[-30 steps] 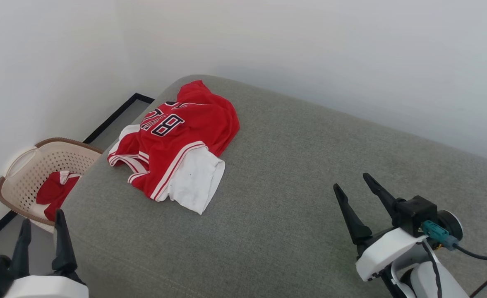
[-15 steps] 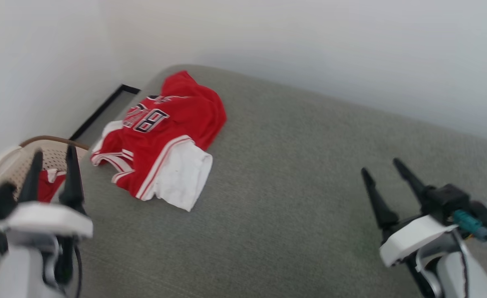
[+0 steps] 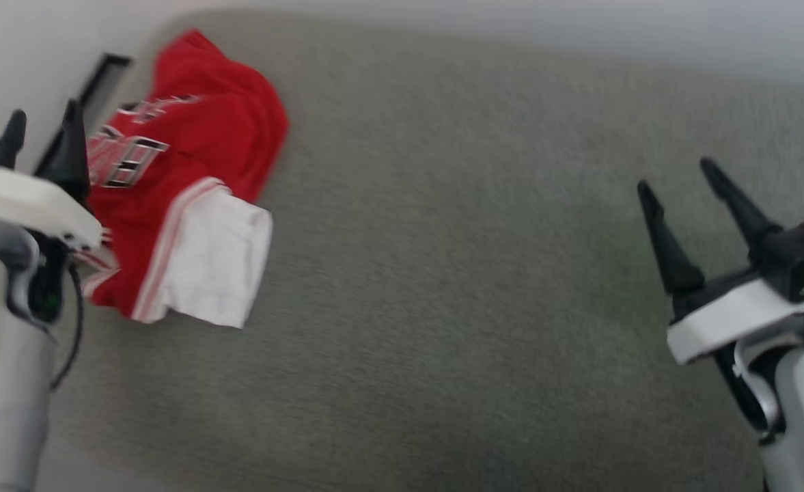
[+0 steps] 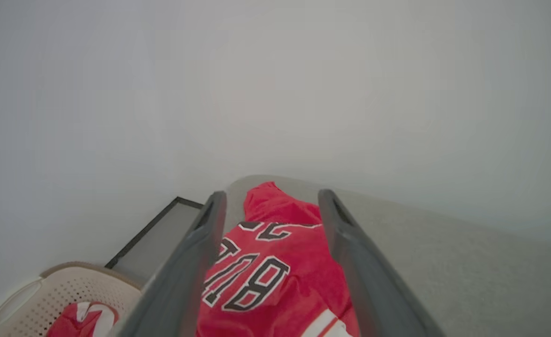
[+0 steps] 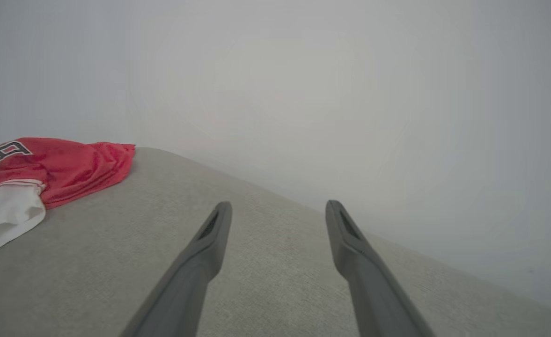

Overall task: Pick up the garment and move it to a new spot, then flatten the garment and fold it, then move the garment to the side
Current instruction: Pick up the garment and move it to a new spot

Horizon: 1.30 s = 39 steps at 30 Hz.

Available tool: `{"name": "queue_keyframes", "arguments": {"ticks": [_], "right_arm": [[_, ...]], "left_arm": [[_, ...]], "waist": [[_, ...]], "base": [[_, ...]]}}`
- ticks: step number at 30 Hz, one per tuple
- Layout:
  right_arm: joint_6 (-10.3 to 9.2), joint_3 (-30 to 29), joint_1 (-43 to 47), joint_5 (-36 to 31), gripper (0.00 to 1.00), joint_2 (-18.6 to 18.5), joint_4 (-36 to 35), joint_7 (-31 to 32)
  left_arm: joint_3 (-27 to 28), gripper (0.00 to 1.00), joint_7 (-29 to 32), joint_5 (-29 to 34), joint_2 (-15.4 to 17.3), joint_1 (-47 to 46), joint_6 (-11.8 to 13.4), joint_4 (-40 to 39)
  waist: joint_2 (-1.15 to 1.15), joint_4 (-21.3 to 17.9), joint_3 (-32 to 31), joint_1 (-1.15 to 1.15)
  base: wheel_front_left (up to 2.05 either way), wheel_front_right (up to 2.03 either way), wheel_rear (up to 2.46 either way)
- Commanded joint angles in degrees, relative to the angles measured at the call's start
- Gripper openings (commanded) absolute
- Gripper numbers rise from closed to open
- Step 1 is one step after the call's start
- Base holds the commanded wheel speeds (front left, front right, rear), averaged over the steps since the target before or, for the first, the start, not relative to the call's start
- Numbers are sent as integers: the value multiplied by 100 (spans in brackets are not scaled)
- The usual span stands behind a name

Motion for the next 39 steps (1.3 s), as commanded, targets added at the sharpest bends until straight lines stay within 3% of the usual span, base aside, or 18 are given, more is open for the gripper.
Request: {"name": "queue_keyframes", "arguments": {"ticks": [1,8,16,22,26,27,28,35,39], "right_arm": [[-2,-27,-159,-2,100,-42,-148,60],[-2,-62,-356,24,100,-203,-467,213],[-2,-111,-364,55,100,-316,-746,395],[-2,-146,-412,78,100,-312,-869,495],[-2,-153,-443,71,100,-303,-917,537],[-2,-168,-449,75,100,-291,-923,544],[-2,-177,-455,80,100,-283,-921,537],[-2,-284,-398,104,100,-217,-800,420],[-2,-384,-286,107,100,-116,-683,309]], "left_arm": [[-139,100,155,-186,89,-341,-18,338],[-367,100,948,-495,198,-1134,-19,1621],[-608,100,2623,-629,-135,-1610,43,3094],[-799,100,3814,-677,-524,-1373,109,3496],[-880,100,3912,-627,-539,-1304,176,3559],[-825,27,3763,-690,-526,-1333,161,3556],[-777,0,3592,-730,-470,-1404,145,3512],[-773,0,2528,-641,246,-2009,27,3034],[-966,0,1929,-447,482,-2218,-15,2723]], "waist": [[0,-487,696,0],[0,-758,1275,0],[0,-837,1673,0],[0,-818,1788,0],[0,-815,1827,0],[0,-810,1829,0],[0,-805,1820,0],[0,-748,1568,0],[0,-659,1274,0]], "base": [[0,0,0],[0,0,0],[0,0,0],[0,0,0],[0,0,0],[0,0,0],[0,0,0],[0,0,0],[0,0,0]]}}
